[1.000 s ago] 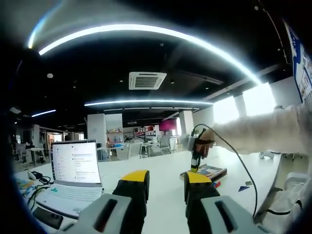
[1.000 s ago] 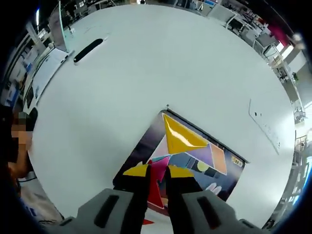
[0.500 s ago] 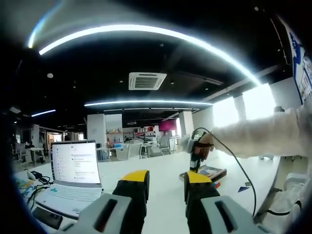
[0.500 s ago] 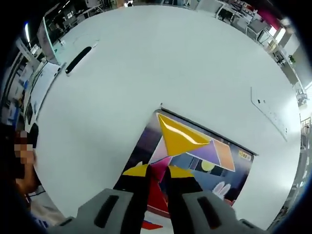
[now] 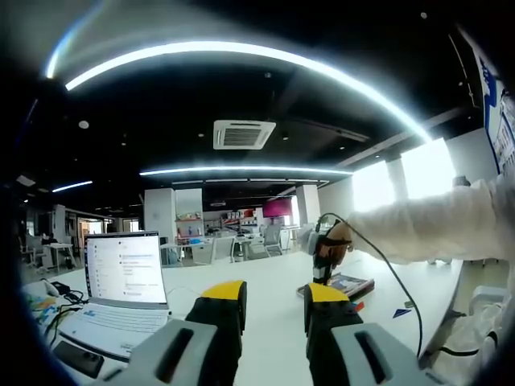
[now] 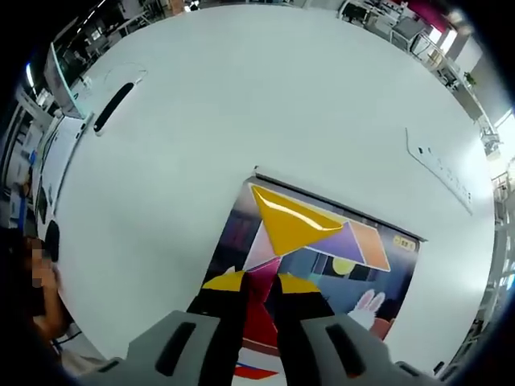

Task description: Pick up the tangram pieces one by one and place each piece onto its matching region on the pattern sheet, fitting the shapes together until the outline on the sheet is completely filled by the tangram pieces

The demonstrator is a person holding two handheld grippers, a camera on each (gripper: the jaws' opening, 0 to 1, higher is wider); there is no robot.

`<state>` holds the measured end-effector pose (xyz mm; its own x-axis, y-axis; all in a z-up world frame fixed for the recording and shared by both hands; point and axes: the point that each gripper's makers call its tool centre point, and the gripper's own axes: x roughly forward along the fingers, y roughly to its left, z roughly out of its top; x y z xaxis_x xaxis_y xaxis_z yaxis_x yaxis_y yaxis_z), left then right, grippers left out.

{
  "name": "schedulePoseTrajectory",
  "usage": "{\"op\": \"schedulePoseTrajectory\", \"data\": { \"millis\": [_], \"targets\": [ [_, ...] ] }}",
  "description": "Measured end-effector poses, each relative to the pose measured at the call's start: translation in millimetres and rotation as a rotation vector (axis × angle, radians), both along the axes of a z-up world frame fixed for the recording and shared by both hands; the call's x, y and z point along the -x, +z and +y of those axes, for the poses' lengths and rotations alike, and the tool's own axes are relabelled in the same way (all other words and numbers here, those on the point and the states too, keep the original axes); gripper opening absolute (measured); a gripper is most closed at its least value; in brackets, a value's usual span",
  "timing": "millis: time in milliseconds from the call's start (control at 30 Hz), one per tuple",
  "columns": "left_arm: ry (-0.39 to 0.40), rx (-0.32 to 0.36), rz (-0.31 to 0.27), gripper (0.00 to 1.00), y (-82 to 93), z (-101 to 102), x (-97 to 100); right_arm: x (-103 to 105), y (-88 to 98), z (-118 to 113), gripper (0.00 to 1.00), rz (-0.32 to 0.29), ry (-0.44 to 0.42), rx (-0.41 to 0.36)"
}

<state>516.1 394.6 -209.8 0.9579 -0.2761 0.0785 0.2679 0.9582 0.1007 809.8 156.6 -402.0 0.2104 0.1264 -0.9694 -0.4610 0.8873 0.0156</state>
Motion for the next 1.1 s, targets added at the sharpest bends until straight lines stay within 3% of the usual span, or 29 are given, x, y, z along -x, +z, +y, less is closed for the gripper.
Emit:
{"op": "schedulePoseTrajectory", "data": {
  "millis": [400, 667, 800, 1100],
  "targets": [
    [-0.009, -0.005, -0.003, 0.3, 0.5, -2.4, 0.4, -3.5, 0.1, 0.7, 0.15, -0.003, 0.052, -0.021],
    [-0.003, -0.002, 0.001, 0.3, -0.2, -0.1, 0.2, -20.4, 4.5, -0.6, 0.19, -0.019, -0.012, -0.04],
    [-0.006, -0.001, -0.001, 0.3, -0.2, -0.9, 0.6, -25.8, 4.4, -5.2, 0.13, -0.006, -0.077, -0.045],
    [0.002, 0.002, 0.0, 0.3, -0.1, 2.4, 0.5, -67.0, 8.9, -2.9, 0.09, 0.017, -0.055, -0.04]
  ]
}}
